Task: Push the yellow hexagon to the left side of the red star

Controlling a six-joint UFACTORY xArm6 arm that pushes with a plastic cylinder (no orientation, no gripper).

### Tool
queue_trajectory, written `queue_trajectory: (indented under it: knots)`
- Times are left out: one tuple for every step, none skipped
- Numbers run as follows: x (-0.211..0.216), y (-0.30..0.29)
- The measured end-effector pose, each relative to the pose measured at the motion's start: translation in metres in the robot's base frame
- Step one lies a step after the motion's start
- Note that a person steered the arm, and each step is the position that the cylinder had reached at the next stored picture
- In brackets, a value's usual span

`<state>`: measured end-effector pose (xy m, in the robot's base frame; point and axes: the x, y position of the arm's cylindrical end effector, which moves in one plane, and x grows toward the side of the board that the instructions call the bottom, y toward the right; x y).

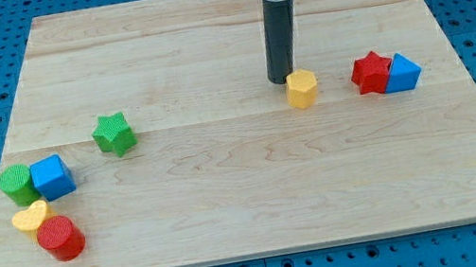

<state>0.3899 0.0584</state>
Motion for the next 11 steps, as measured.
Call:
queue_trajectory:
  knots:
    - [0.005, -0.014]
    - [0.015, -0.013]
    - [0.02, -0.013]
    - [0.028, 0.008]
    - [0.044, 0.022]
    - [0.056, 0.023]
    - [0.065, 0.051]
    - [0.066, 0.075]
    - [0.068, 0.079]
    - [0.077, 0.082]
    - [0.077, 0.099]
